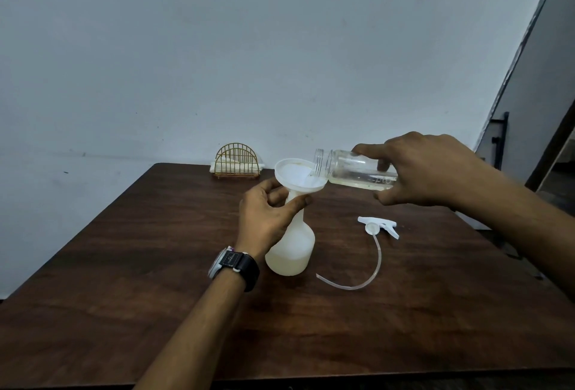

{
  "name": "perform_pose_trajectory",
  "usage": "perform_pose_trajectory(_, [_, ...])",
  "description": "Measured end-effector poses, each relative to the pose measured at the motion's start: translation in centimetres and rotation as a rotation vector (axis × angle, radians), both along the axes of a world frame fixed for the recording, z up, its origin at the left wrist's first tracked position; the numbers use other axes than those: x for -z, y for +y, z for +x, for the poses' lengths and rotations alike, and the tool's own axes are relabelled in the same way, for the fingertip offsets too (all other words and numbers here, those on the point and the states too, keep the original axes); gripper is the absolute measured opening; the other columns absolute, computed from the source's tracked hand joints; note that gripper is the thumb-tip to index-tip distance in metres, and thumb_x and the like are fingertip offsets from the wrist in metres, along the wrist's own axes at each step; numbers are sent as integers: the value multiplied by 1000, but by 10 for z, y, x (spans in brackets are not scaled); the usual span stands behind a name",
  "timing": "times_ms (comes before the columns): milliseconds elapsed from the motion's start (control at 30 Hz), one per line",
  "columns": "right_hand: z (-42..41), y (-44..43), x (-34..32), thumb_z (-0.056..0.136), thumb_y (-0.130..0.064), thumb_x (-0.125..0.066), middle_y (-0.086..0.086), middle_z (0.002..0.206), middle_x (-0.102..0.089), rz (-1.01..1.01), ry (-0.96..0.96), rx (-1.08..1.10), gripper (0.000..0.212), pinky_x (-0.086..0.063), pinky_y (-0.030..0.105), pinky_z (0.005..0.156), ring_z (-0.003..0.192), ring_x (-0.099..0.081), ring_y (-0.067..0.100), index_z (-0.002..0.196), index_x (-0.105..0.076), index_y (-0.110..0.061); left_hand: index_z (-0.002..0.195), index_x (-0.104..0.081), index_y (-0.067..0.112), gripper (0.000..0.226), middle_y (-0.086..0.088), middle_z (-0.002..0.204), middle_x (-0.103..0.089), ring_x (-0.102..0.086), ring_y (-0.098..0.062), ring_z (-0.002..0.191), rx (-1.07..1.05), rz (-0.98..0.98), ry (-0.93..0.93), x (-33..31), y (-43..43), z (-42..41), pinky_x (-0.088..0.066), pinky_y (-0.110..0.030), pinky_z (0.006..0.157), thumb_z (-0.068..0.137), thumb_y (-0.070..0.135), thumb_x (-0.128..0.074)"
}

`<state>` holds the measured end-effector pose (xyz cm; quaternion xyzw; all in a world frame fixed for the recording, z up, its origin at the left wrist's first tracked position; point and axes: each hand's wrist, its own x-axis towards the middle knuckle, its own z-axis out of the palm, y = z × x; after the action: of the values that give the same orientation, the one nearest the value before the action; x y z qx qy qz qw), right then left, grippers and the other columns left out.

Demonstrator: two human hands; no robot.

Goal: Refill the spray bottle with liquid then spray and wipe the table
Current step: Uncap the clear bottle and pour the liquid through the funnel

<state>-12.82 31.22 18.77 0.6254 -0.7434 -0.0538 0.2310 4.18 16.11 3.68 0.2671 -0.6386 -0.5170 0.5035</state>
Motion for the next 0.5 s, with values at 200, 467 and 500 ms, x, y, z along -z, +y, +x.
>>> perform_pose_trajectory(200, [2, 0, 0, 79, -47, -69, -20, 115, -68, -1, 1, 3, 78, -46, 31, 66, 105, -63, 17, 148, -34, -54, 122, -70, 24, 48, 4, 105, -82, -76, -4, 102, 3, -9, -3, 2, -1, 0, -61, -37, 94, 79, 19, -91])
perform_pose_trajectory(467, [3, 1, 0, 80, -46, -68, -20, 116, -68, 0, -3, 2, 77, -44, 30, 65, 105, -63, 17, 148, -33, -55, 116, -69, 30, 45, 4, 105, -82, -76, -3, 101, 1, -20, -6, 2, -2, 0, -61, -36, 94, 78, 19, -91])
perform_pose_trajectory(500, [4, 1, 0, 80, -46, -68, -20, 116, -68, -1, -5, 4, 77, -44, 30, 65, 105, -63, 17, 148, -33, -55, 116, -69, 29, 45, 4, 105, -82, -76, -4, 101, 0, -20, -8, 2, -2, 0, -61, -37, 94, 78, 20, -91])
